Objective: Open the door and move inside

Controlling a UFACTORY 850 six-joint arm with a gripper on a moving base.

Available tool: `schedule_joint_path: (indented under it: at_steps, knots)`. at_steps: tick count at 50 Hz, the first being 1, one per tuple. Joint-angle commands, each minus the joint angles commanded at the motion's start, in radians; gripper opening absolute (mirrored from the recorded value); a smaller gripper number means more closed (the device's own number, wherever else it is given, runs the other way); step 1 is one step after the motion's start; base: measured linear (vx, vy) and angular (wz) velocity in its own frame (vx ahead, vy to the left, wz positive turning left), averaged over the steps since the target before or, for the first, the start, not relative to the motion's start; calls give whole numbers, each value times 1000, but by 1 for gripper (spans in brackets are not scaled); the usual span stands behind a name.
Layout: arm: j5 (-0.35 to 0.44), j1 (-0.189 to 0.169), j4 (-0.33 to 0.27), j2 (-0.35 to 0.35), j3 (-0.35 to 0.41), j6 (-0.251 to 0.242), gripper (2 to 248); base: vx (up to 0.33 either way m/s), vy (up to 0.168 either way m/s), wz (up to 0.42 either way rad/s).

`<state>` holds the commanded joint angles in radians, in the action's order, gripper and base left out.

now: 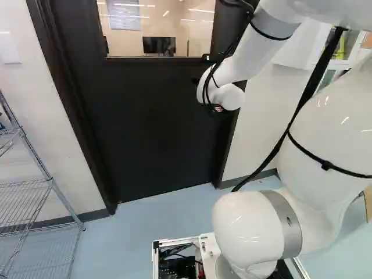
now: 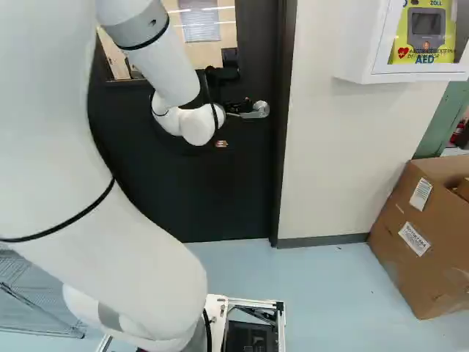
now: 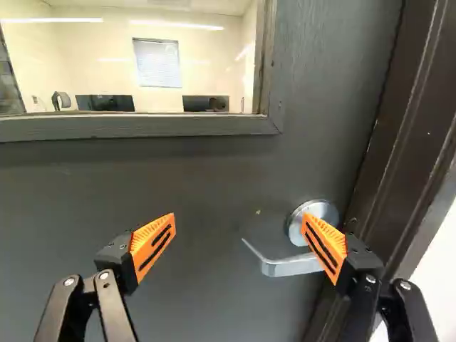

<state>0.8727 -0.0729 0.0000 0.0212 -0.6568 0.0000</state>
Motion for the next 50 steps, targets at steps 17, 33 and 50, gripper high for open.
schedule_joint_path:
  at_steps: [17,33,50]
  knots:
    - [0,-7,0,-54,-46,0,247,0,0,0]
    - [0,-7,0,-79,-37,0,247,0,0,0]
    - [0,-7,0,-106,-27,0,247,0,0,0]
